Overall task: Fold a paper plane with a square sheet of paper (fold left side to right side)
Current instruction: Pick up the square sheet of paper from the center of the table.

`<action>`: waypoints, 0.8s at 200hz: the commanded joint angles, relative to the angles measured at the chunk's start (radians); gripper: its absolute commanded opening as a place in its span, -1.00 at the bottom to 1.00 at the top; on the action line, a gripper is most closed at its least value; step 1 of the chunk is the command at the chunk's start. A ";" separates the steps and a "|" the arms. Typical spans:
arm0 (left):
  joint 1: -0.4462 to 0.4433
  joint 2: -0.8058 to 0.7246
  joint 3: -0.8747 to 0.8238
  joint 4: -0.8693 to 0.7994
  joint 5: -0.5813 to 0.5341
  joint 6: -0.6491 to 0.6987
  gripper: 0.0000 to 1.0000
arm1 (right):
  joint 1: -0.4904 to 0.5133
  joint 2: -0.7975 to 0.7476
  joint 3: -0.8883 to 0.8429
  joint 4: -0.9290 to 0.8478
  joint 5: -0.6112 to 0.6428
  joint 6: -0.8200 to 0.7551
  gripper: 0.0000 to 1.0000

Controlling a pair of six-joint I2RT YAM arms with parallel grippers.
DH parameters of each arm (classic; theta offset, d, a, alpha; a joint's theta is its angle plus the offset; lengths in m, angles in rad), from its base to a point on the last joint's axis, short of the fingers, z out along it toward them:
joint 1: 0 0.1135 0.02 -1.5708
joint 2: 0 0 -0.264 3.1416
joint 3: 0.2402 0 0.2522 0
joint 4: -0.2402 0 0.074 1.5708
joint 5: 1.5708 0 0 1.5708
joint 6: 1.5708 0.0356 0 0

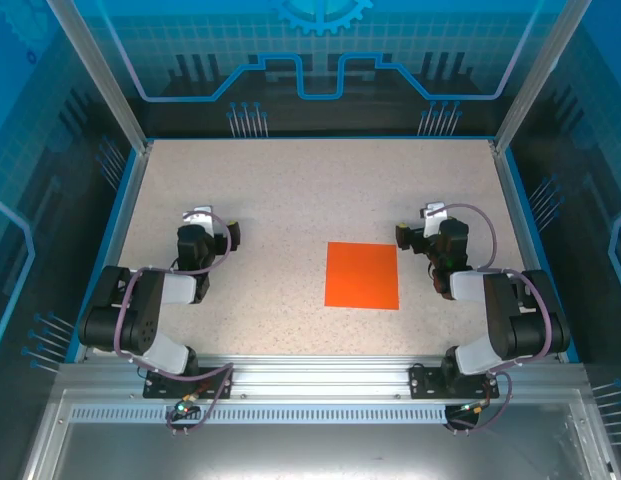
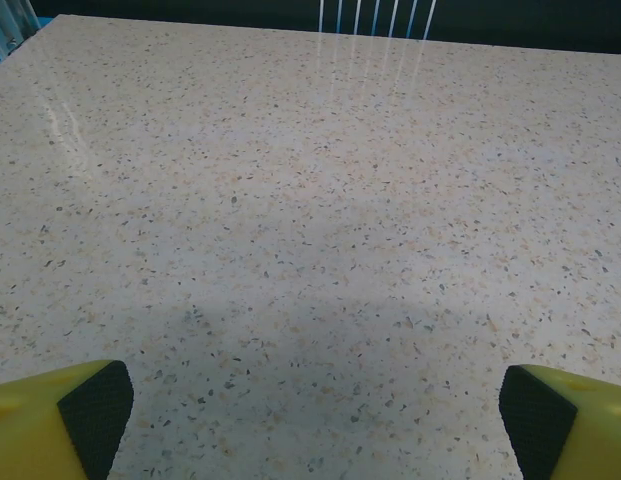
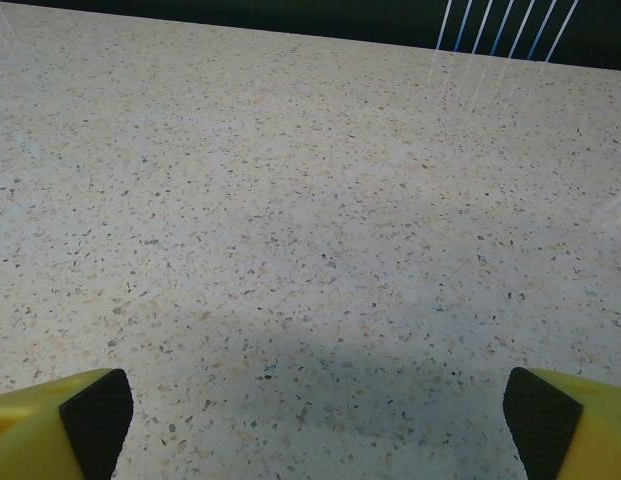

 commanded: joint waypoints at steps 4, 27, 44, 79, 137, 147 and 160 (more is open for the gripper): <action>0.009 -0.007 0.018 -0.004 0.029 0.010 0.97 | -0.003 0.009 0.012 0.019 -0.014 -0.005 0.99; 0.009 -0.007 0.019 -0.005 0.029 0.010 0.97 | -0.003 0.011 0.014 0.018 -0.016 -0.003 0.99; 0.010 -0.005 0.021 -0.006 0.031 0.010 0.97 | -0.003 0.011 0.013 0.017 -0.017 -0.004 0.99; 0.028 -0.008 0.025 -0.016 0.073 0.005 0.97 | -0.013 0.009 0.013 0.017 -0.031 0.000 0.99; 0.027 -0.070 0.066 -0.134 0.063 0.001 0.97 | -0.019 -0.050 0.063 -0.117 0.019 0.032 0.99; 0.027 -0.137 0.119 -0.310 0.053 -0.017 0.97 | -0.026 -0.108 0.121 -0.280 0.030 0.062 0.99; 0.024 -0.229 0.208 -0.550 0.061 -0.052 0.97 | -0.030 -0.180 0.187 -0.480 0.018 0.100 0.99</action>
